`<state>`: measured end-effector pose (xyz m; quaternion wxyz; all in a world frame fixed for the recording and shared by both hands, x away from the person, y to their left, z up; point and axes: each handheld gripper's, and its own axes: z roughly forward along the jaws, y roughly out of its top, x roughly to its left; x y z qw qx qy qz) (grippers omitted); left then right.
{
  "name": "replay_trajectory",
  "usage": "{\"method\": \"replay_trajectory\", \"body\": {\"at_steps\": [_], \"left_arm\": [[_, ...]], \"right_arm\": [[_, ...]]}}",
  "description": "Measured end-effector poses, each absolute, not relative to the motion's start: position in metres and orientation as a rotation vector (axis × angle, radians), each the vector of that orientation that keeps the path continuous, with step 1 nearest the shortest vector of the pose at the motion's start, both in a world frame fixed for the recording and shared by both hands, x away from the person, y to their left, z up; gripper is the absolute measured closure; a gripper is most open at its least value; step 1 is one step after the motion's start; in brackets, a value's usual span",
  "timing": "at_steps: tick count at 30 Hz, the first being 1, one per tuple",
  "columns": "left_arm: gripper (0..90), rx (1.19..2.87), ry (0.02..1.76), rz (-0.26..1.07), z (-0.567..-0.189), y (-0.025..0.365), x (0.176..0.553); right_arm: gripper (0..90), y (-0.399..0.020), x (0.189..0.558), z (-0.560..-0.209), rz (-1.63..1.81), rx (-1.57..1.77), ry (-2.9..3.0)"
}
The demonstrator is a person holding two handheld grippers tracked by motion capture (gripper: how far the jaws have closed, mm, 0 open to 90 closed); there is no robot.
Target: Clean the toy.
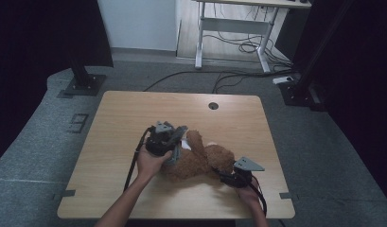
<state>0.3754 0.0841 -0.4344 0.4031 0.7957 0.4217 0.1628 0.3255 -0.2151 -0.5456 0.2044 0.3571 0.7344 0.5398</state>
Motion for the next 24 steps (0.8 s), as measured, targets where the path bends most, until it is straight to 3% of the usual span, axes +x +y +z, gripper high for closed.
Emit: {"method": "replay_trajectory", "body": {"at_steps": [14, 24], "left_arm": [[76.8, 2.033, 0.923, 0.361, -0.426, 0.027, 0.364], [76.6, 2.03, 1.054, 0.405, -0.44, 0.068, 0.385]], "right_arm": [[38.6, -0.217, 0.326, -0.546, 1.506, 1.0, 2.049], [38.6, -0.215, 0.325, -0.545, 1.505, 0.995, 2.051]]}}
